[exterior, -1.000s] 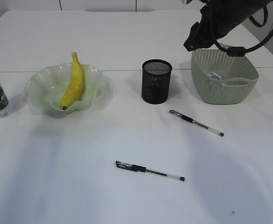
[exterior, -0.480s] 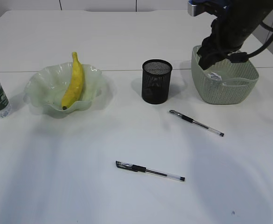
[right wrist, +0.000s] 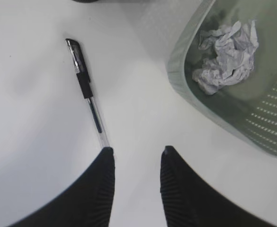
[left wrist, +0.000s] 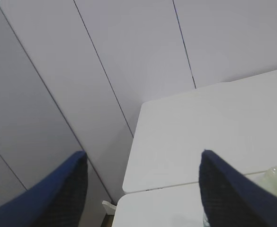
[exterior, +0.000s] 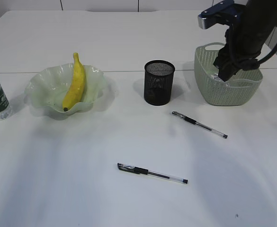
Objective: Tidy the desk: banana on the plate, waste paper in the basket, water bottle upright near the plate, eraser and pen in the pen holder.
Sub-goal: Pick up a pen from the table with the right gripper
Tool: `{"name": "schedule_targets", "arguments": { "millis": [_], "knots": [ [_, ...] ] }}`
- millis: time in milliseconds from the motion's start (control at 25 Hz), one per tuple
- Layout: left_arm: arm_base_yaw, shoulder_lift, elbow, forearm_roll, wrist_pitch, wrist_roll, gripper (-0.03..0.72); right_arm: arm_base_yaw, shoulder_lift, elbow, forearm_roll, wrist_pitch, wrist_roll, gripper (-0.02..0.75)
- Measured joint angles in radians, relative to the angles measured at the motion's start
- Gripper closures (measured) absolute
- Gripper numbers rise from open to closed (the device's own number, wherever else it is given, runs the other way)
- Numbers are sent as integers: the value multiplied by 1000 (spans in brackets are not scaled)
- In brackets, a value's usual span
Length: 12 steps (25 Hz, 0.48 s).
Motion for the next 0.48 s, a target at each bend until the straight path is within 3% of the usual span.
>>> {"name": "schedule_targets", "arguments": {
  "millis": [480],
  "knots": [
    [0,0,0,-25,0,0,167,0,0,0,-22,89,10,489]
  ]
}}
